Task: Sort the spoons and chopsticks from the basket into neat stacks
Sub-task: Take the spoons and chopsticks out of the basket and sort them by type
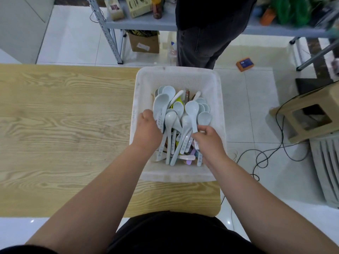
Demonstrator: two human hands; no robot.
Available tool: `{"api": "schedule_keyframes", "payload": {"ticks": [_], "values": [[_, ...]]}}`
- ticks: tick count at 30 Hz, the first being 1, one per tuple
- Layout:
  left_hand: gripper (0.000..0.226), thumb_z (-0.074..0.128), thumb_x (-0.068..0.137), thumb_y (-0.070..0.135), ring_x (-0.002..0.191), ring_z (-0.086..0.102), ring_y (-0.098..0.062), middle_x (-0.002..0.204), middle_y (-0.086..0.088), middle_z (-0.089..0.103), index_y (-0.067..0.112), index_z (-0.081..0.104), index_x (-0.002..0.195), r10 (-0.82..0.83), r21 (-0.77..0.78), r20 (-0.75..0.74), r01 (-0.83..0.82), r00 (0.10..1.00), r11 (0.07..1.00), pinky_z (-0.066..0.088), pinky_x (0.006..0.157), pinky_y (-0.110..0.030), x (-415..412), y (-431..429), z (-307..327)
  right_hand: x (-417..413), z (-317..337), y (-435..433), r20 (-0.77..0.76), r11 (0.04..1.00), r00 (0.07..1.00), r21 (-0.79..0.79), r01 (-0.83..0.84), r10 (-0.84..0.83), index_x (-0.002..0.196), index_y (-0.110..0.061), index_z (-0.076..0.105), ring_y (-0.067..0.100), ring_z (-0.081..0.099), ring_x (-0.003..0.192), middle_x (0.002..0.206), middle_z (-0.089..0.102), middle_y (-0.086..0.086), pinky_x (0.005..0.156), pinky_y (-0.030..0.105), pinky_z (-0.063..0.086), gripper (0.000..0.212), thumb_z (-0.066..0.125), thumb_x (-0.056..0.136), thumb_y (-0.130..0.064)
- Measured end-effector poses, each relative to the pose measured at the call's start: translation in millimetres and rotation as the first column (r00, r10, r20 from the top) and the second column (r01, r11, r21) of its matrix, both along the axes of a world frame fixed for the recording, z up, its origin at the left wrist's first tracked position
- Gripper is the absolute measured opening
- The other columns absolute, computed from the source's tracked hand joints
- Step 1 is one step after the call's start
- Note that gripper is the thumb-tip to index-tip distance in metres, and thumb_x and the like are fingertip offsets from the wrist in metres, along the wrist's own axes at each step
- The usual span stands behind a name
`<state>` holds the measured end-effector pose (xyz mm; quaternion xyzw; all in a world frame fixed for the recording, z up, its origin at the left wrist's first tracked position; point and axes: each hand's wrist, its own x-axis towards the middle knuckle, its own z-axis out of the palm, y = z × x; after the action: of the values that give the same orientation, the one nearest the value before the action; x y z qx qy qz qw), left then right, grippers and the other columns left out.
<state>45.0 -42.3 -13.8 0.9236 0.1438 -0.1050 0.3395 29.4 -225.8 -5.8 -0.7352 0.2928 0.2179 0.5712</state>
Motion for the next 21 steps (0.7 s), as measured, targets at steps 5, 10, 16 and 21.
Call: {"api": "schedule_keyframes", "payload": {"ticks": [5,10,16,21], "values": [[0.015,0.052,0.099,0.022,0.076,0.062,-0.020,0.094,-0.005,0.062,0.014,0.047,0.111,0.162,-0.336,-0.170,-0.212,0.972,0.918,0.047,0.059,-0.032,-31,3,10,-36,1,16,0.058,0.971,0.998,0.239,0.015,-0.029,0.112,-0.028,0.063,0.019,0.058,0.071,0.090,0.061,0.009,0.062,0.037,0.047,0.027,0.069,0.091,-0.013],[0.020,0.062,0.090,0.030,0.061,0.060,-0.007,0.090,-0.001,0.069,0.014,0.063,0.103,0.317,-0.550,-0.272,-0.417,0.909,0.724,0.050,0.064,-0.031,-48,9,15,-52,4,53,0.154,0.941,0.945,0.139,-0.309,0.288,0.103,-0.034,0.063,0.002,0.058,0.074,0.084,0.060,-0.009,0.073,0.024,0.049,0.023,0.076,0.089,-0.022],[0.024,0.048,0.089,-0.004,0.068,0.067,-0.024,0.080,-0.018,0.058,-0.001,0.050,0.112,0.442,-0.682,-0.287,-0.505,0.850,0.528,0.062,0.071,-0.041,-51,44,17,-27,-2,74,0.188,0.844,0.823,-0.136,-0.518,0.536,0.097,-0.030,0.069,0.007,0.065,0.088,0.093,0.070,-0.010,0.079,0.029,0.051,0.008,0.065,0.095,-0.037],[0.023,0.053,0.092,0.000,0.056,0.059,-0.018,0.061,-0.007,0.059,0.003,0.050,0.115,0.424,-0.633,-0.269,-0.491,0.865,0.599,0.059,0.070,-0.040,-65,72,15,40,-19,97,0.088,0.560,0.692,-0.664,-0.495,0.716,0.138,-0.020,0.050,0.028,0.038,0.129,0.137,0.043,0.008,0.107,0.038,0.037,0.061,0.067,0.088,-0.049]]}}
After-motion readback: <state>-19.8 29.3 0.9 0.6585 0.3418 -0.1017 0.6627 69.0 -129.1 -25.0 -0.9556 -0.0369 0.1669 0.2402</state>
